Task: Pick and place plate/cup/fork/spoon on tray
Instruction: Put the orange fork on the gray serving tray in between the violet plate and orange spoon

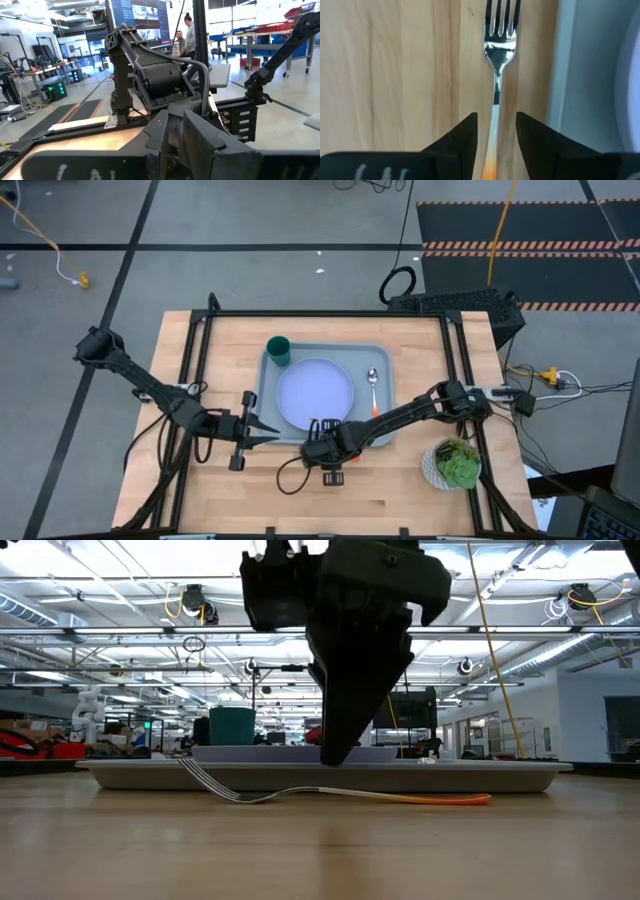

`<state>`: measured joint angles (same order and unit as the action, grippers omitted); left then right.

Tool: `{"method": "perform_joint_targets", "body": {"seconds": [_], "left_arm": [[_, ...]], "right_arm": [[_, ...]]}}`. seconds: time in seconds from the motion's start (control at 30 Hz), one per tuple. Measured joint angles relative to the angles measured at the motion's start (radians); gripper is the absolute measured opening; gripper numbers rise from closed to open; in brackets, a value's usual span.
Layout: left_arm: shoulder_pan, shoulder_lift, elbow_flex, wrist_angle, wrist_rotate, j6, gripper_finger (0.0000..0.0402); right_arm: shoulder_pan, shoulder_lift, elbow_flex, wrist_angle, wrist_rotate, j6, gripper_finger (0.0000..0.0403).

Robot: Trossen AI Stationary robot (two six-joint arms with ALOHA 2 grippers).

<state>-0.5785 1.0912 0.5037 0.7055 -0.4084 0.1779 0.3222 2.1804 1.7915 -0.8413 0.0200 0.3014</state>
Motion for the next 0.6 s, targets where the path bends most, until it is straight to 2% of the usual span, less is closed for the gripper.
{"method": "perform_joint_targets", "body": {"seconds": [0.6], "left_arm": [[0.000, 0.000, 0.000, -0.006, 0.000, -0.078, 0.0063]], "right_arm": [[0.000, -0.001, -0.120, 0.192, 0.001, 0.013, 0.0128]]}}
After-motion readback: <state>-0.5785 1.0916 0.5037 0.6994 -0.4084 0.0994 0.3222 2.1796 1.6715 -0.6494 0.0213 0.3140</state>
